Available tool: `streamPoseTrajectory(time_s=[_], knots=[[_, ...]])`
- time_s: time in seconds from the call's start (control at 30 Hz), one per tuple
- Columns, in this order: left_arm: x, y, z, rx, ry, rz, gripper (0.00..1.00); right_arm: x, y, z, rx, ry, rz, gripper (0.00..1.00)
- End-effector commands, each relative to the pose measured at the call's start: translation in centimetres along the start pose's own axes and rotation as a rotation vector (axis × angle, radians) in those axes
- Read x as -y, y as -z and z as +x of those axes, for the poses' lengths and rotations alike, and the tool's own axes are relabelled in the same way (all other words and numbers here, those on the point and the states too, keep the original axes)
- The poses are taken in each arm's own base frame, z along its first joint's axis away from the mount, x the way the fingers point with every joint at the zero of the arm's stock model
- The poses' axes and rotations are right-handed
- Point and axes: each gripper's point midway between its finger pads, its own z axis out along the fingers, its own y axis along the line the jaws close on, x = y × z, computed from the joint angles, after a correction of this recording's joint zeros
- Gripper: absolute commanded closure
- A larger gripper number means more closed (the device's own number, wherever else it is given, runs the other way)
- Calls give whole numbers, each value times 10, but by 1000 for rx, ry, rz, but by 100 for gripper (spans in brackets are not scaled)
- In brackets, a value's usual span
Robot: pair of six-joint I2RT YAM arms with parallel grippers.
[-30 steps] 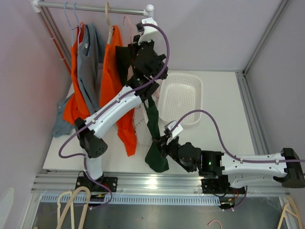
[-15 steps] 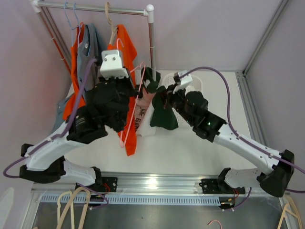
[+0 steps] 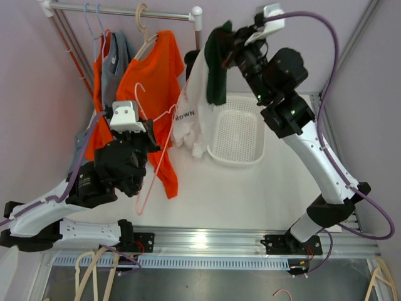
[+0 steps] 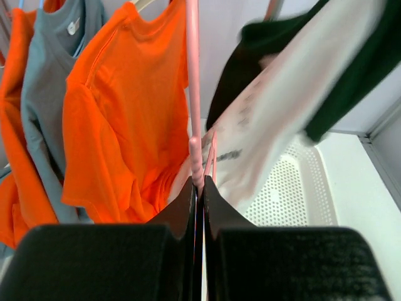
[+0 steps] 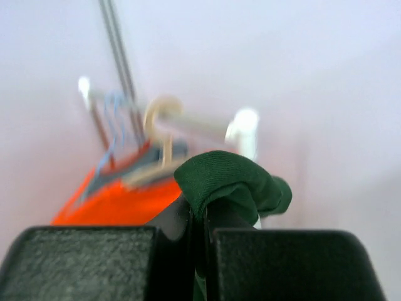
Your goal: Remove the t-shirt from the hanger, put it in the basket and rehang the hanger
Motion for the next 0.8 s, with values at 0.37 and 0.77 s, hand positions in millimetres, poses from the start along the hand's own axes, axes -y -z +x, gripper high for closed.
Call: streamPoseTrajectory(time_s=[0.37, 0.77], knots=[[-26, -29, 33, -21, 107, -54, 99, 88, -67, -108, 489, 181, 255, 100], [-32, -55, 60, -34, 103, -62, 99, 166, -85, 2, 199, 188, 374, 100]])
